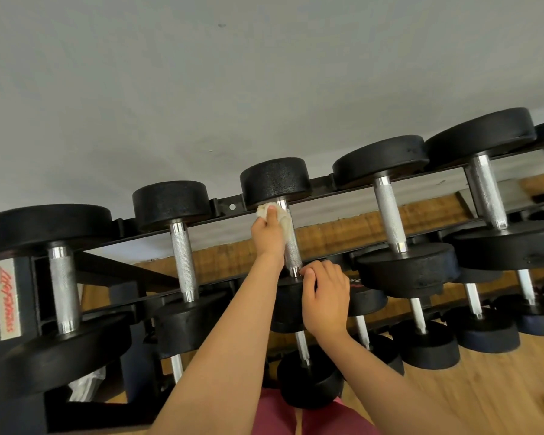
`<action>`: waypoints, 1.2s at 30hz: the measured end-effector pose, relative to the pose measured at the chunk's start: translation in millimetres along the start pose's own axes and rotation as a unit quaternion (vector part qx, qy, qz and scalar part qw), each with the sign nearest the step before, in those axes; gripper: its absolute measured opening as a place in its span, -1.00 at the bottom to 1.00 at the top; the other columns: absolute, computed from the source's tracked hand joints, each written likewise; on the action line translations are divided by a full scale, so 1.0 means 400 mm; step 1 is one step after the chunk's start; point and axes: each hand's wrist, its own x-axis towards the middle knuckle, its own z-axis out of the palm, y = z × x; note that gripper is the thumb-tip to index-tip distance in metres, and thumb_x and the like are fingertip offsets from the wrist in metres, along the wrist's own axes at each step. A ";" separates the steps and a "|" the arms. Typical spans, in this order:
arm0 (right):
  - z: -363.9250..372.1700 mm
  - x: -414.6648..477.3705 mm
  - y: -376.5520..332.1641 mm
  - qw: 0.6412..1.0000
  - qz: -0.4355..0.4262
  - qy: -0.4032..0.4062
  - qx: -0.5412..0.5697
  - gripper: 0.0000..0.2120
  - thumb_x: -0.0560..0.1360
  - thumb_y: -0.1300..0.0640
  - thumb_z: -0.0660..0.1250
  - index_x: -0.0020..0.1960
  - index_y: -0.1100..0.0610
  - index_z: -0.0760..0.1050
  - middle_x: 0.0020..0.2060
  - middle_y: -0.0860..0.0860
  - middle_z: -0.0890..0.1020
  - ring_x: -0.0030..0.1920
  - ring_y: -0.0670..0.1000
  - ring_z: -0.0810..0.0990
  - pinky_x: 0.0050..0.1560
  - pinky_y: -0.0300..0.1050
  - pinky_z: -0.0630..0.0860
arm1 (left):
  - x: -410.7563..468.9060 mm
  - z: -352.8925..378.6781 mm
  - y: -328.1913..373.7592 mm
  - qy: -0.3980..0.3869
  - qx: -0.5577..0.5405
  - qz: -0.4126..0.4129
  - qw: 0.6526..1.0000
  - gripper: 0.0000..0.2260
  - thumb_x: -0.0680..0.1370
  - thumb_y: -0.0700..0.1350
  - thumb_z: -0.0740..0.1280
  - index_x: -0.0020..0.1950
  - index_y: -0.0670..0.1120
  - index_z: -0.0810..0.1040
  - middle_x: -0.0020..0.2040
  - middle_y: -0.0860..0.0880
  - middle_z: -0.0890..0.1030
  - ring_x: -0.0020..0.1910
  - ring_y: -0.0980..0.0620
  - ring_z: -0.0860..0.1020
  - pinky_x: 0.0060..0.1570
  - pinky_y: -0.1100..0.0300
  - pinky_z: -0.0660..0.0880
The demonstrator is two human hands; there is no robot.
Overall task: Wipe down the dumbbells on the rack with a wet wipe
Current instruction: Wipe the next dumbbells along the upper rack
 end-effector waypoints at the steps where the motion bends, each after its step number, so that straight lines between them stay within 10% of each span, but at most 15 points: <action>1: 0.000 0.000 0.001 1.000 0.000 -0.001 -0.001 -0.62 0.58 0.01 -0.06 -0.13 0.06 0.50 -0.21 -0.08 0.49 -0.11 -0.02 0.44 0.00 -0.01 0.40 | -0.002 0.001 0.003 -0.016 0.005 -0.023 1.000 -0.67 0.68 0.06 0.11 0.26 -0.16 0.44 0.02 -0.09 0.52 0.04 -0.03 0.48 -0.08 0.21 0.43; 36: -0.005 0.000 -0.001 1.000 -0.005 -0.006 -0.016 -0.61 0.58 0.01 -0.07 -0.13 0.08 0.50 -0.19 -0.07 0.48 -0.10 -0.02 0.44 0.03 0.00 0.41 | -0.013 -0.030 -0.071 -0.057 0.272 0.136 0.951 -0.59 0.70 0.07 -0.01 0.21 -0.21 0.46 -0.06 -0.10 0.55 -0.12 0.03 0.50 -0.25 0.24 0.36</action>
